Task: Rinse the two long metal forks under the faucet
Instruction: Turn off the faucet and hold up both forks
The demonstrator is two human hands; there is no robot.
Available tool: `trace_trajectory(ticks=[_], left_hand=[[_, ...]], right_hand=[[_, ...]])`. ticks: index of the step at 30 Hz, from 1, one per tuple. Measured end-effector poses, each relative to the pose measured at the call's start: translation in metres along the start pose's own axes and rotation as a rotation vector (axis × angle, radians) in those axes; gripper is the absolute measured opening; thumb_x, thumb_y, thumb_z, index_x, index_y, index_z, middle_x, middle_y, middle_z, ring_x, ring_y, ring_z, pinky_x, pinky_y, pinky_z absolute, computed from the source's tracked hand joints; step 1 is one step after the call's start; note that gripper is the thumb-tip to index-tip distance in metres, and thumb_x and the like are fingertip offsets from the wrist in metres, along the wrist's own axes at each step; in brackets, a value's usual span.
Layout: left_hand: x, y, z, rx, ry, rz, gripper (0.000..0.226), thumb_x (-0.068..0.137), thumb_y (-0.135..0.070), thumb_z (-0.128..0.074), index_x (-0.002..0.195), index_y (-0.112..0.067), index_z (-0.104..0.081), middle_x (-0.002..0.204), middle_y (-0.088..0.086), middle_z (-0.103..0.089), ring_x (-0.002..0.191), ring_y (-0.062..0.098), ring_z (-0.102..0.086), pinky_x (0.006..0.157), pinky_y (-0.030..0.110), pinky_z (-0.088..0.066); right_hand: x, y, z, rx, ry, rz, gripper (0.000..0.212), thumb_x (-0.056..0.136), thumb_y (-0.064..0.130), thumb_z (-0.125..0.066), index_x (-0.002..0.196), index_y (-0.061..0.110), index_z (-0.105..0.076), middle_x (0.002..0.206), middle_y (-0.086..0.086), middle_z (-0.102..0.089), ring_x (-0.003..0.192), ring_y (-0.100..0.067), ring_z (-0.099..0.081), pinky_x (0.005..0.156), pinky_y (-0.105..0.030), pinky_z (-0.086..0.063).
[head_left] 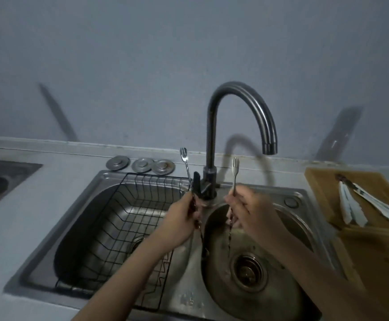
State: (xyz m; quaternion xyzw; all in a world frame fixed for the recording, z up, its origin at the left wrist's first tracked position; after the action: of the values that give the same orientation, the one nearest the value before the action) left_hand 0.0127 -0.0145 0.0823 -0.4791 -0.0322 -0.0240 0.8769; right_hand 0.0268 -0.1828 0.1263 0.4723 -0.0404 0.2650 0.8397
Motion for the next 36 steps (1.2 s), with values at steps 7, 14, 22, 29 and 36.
trace_trajectory(ticks=[7,14,22,29,36], left_hand=[[-0.013,0.020,0.090,0.076,-0.053,0.085,0.022,0.088,0.006,-0.047,0.085,-0.016,-0.050,0.077,-0.002,-0.056,0.071,0.016,-0.057,0.069,0.037,-0.056],[-0.014,0.101,0.119,0.244,0.041,0.375,0.009,0.090,-0.005,-0.051,0.095,-0.013,-0.053,0.084,0.002,-0.056,0.068,0.015,-0.060,0.068,0.033,-0.059],[-0.003,0.180,0.100,0.466,0.142,0.527,0.020,0.091,-0.004,-0.048,0.107,-0.008,-0.058,0.114,0.010,-0.059,0.089,0.019,-0.060,0.080,0.029,-0.055],[0.005,0.223,0.090,0.614,0.138,0.591,0.021,0.088,-0.007,-0.051,0.106,-0.014,-0.060,0.108,0.006,-0.063,0.095,0.020,-0.063,0.080,0.030,-0.054],[0.015,0.238,0.085,0.729,0.101,0.559,0.023,0.088,-0.013,-0.055,0.109,-0.017,-0.060,0.111,0.005,-0.064,0.100,0.024,-0.063,0.079,0.033,-0.053]], right_hand=[[0.065,0.029,-0.065,0.346,0.150,-0.234,0.022,0.092,0.026,-0.048,0.085,0.006,-0.054,0.070,-0.022,-0.062,0.048,-0.022,-0.065,0.039,-0.021,-0.049],[0.095,0.006,-0.156,0.453,0.305,-0.525,0.021,0.094,0.026,-0.047,0.082,0.010,-0.053,0.072,-0.013,-0.057,0.049,-0.022,-0.063,0.043,-0.027,-0.055],[0.106,-0.032,-0.217,0.351,0.449,-0.792,0.021,0.092,0.009,-0.052,0.110,-0.001,-0.050,0.084,-0.017,-0.057,0.062,-0.023,-0.063,0.046,-0.027,-0.057],[0.097,-0.071,-0.258,-0.063,0.492,-0.835,0.028,0.079,-0.007,-0.063,0.104,0.000,-0.051,0.089,-0.017,-0.063,0.085,-0.032,-0.069,0.071,-0.040,-0.059],[0.110,-0.071,-0.265,-0.137,0.369,-0.797,0.041,0.097,0.012,-0.026,0.137,0.003,-0.028,0.104,-0.019,-0.059,0.095,-0.032,-0.061,0.078,-0.043,-0.053]])
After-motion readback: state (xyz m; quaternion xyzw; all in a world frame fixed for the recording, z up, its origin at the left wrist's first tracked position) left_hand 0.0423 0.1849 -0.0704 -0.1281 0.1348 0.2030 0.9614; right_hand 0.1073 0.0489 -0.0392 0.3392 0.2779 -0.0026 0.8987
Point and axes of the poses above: each hand's wrist, its own x-axis towards the middle knuckle, its own z-axis out of the back of the hand, y = z × x, the point moved 4 cm from there along x, towards the middle knuckle
